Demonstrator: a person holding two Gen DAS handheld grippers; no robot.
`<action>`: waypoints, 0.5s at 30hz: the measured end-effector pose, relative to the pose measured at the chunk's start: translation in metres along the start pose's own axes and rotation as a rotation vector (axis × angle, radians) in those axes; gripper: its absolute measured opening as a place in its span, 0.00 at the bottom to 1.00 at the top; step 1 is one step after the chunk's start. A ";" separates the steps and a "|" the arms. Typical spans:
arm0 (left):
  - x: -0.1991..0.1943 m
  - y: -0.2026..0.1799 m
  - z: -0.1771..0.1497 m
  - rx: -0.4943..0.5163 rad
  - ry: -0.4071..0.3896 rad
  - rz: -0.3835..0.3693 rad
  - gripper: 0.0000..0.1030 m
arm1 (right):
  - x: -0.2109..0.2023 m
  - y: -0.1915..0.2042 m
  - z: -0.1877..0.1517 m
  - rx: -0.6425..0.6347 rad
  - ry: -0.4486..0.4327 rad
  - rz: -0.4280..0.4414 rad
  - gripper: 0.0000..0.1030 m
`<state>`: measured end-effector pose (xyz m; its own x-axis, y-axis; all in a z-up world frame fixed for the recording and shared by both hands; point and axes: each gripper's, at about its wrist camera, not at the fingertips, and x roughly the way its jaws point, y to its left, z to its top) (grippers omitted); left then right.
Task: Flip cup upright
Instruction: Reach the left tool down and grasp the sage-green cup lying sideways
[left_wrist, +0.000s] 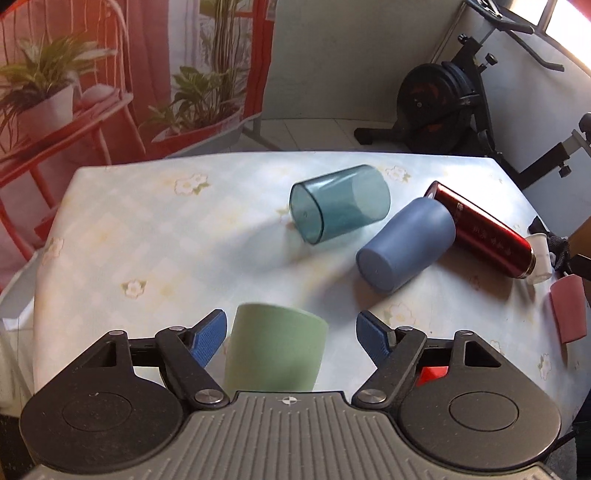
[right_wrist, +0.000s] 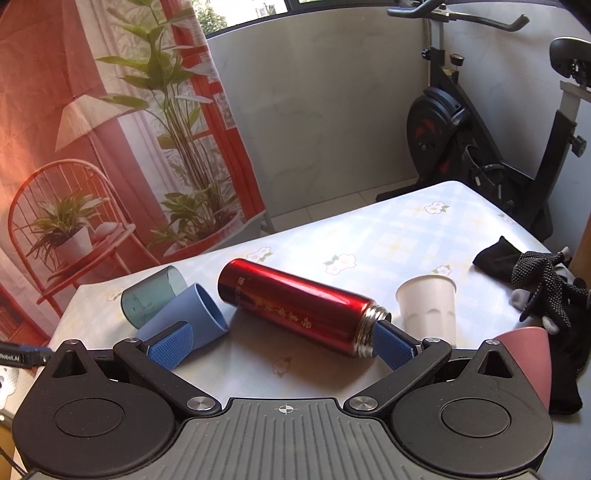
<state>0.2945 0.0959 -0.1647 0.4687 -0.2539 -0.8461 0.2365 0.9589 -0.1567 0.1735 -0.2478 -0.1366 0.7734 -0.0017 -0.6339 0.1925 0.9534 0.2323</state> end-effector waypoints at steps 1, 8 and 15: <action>0.000 0.002 -0.004 -0.004 0.004 -0.007 0.77 | -0.002 0.000 -0.001 -0.002 0.002 0.002 1.00; 0.010 -0.004 -0.020 0.018 0.027 0.023 0.81 | -0.009 0.003 -0.008 -0.013 0.017 0.001 1.00; 0.023 -0.003 -0.026 0.003 0.040 0.076 0.83 | -0.013 0.000 -0.010 -0.007 0.027 -0.001 1.00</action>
<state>0.2825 0.0902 -0.1972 0.4514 -0.1749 -0.8750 0.2039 0.9749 -0.0897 0.1572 -0.2445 -0.1357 0.7565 0.0054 -0.6540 0.1891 0.9555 0.2266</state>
